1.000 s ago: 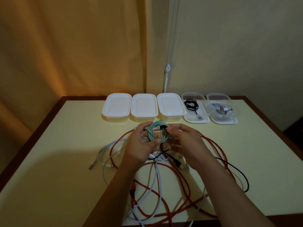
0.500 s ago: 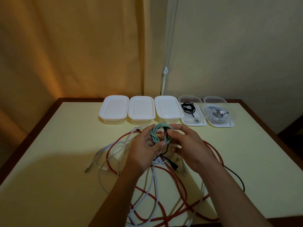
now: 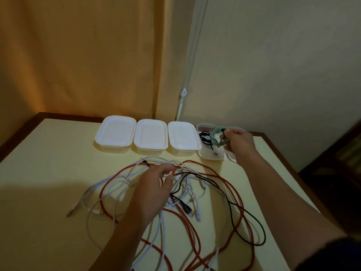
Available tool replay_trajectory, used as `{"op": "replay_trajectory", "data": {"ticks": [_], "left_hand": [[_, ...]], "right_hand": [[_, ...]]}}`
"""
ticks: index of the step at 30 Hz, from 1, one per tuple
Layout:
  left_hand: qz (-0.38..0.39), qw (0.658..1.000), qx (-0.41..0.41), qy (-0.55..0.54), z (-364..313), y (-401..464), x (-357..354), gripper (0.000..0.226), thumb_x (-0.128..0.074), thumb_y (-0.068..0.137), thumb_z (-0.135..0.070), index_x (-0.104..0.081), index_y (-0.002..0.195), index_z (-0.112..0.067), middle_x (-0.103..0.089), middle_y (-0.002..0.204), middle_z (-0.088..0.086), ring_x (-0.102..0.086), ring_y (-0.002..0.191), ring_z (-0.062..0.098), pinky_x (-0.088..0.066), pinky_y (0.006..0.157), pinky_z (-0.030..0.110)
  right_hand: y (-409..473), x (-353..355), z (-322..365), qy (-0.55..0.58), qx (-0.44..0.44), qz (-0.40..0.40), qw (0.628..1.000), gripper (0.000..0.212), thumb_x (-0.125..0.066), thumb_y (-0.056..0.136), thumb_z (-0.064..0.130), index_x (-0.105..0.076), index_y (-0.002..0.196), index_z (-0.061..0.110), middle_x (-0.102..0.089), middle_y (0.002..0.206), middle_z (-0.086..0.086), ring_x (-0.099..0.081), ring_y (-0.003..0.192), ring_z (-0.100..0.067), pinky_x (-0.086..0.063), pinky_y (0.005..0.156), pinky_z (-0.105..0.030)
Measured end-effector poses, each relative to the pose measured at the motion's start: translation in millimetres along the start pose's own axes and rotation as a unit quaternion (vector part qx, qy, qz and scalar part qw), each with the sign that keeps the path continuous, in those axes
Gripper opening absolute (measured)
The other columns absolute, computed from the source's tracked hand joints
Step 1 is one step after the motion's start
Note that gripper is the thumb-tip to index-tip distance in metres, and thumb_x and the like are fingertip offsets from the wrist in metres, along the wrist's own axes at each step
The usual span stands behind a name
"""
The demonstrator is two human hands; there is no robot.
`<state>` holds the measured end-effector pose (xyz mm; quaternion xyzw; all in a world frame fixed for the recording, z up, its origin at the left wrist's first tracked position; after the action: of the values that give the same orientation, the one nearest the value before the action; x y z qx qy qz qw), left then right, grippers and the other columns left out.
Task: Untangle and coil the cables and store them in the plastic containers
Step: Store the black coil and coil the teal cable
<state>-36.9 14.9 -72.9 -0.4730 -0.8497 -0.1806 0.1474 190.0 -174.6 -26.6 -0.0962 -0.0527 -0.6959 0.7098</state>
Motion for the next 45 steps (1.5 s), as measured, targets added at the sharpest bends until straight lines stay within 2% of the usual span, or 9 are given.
{"op": "replay_trajectory", "data": {"ticks": [4, 8, 14, 18, 25, 30, 35, 41, 45], "left_hand": [[0.020, 0.998, -0.031, 0.054, -3.8, 1.3, -11.5, 0.025, -0.057, 0.097, -0.022, -0.065, 0.120, -0.028, -0.057, 0.114, -0.019, -0.052, 0.112, 0.003, -0.043, 0.098, 0.025], [0.028, 0.996, -0.036, 0.079, 0.8, 0.2, -15.8, 0.026, -0.056, 0.098, -0.026, -0.064, 0.123, -0.026, -0.059, 0.122, -0.011, -0.052, 0.116, 0.007, -0.045, 0.101, 0.031], [0.036, 0.996, -0.029, 0.082, 4.1, -0.5, -16.5, 0.026, -0.055, 0.098, -0.028, -0.064, 0.122, -0.028, -0.059, 0.121, -0.011, -0.052, 0.114, 0.007, -0.046, 0.100, 0.032], [0.035, 0.996, -0.032, 0.078, 5.1, -0.8, -15.0, 0.024, -0.055, 0.098, -0.026, -0.065, 0.120, -0.029, -0.058, 0.119, -0.013, -0.052, 0.116, 0.007, -0.046, 0.101, 0.032], [-0.018, 0.997, -0.056, 0.040, -0.5, 0.4, 3.9, 0.024, -0.059, 0.095, -0.011, -0.067, 0.104, -0.031, -0.062, 0.103, -0.020, -0.056, 0.098, -0.006, -0.042, 0.087, 0.013], [0.001, 0.992, -0.059, 0.109, -17.4, 20.7, -16.8, 0.018, -0.058, 0.096, -0.019, -0.071, 0.109, -0.021, -0.068, 0.107, -0.009, -0.060, 0.102, 0.008, -0.050, 0.094, 0.031], [0.003, 0.975, -0.079, 0.209, -43.7, 68.1, -36.1, 0.024, -0.056, 0.098, -0.026, -0.066, 0.119, -0.020, -0.065, 0.120, -0.004, -0.057, 0.110, 0.011, -0.045, 0.097, 0.028], [0.078, 0.932, -0.104, 0.338, -56.5, 116.3, -81.9, 0.040, -0.053, 0.098, -0.036, -0.056, 0.133, -0.018, -0.057, 0.136, 0.001, -0.053, 0.122, 0.019, -0.042, 0.099, 0.033], [0.092, 0.864, -0.117, 0.480, -63.1, 131.3, -104.2, 0.039, -0.049, 0.096, -0.045, -0.064, 0.111, -0.013, -0.067, 0.112, 0.008, -0.062, 0.099, 0.024, -0.045, 0.076, 0.034]], "right_hand": [[29.0, -4.2, -9.9, -0.092, 0.017, -0.014, 0.996, 0.015, -0.061, 0.097, 0.012, -0.068, 0.097, -0.001, -0.064, 0.084, -0.017, -0.055, 0.063, -0.020, -0.050, 0.053, -0.031], [38.3, -12.6, -20.7, -0.258, 0.071, -0.026, 0.963, 0.018, -0.064, 0.094, 0.020, -0.071, 0.088, 0.005, -0.071, 0.088, -0.019, -0.067, 0.082, -0.032, -0.057, 0.077, -0.044], [40.6, -25.2, -19.3, -0.385, 0.109, -0.033, 0.916, 0.021, -0.067, 0.093, 0.018, -0.061, 0.079, 0.003, -0.058, 0.070, -0.010, -0.056, 0.060, -0.021, -0.033, 0.048, -0.023], [30.6, -24.3, -19.3, -0.406, 0.114, -0.027, 0.906, 0.021, -0.069, 0.090, 0.021, -0.066, 0.085, 0.001, -0.068, 0.078, -0.013, -0.069, 0.076, -0.032, -0.054, 0.065, -0.034], [-59.3, -18.3, -16.2, -0.181, 0.128, -0.027, 0.975, 0.024, -0.056, 0.096, 0.011, -0.075, 0.110, 0.009, -0.071, 0.094, -0.001, -0.063, 0.088, -0.017, -0.046, 0.078, -0.027], [-89.2, -44.9, -44.1, -0.088, 0.048, 0.033, 0.994, 0.032, -0.052, 0.099, 0.011, -0.069, 0.125, 0.015, -0.070, 0.120, -0.002, -0.063, 0.109, -0.018, -0.051, 0.098, -0.035], [-80.3, -66.0, -64.8, -0.013, -0.044, 0.100, 0.994, 0.046, -0.050, 0.089, 0.014, -0.061, 0.134, 0.011, -0.067, 0.128, -0.007, -0.062, 0.120, -0.025, -0.050, 0.105, -0.047], [-67.8, -62.8, -68.0, 0.066, -0.056, 0.107, 0.990, 0.029, -0.044, 0.090, -0.002, -0.067, 0.086, 0.014, -0.067, 0.076, 0.001, -0.062, 0.072, -0.015, -0.048, 0.065, -0.028], [-67.9, -75.1, -74.0, 0.177, -0.109, 0.131, 0.969, 0.024, -0.048, 0.081, 0.002, -0.070, 0.084, 0.012, -0.073, 0.084, -0.014, -0.067, 0.079, -0.025, -0.055, 0.077, -0.041]]}}
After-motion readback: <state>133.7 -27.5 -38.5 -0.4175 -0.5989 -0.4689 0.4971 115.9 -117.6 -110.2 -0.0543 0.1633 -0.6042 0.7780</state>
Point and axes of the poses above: each hand's wrist, its own y-axis towards the middle knuckle, its own x-axis out of the back of the hand, z = x × y, the point moved 7 cm from there along y, towards the middle knuckle
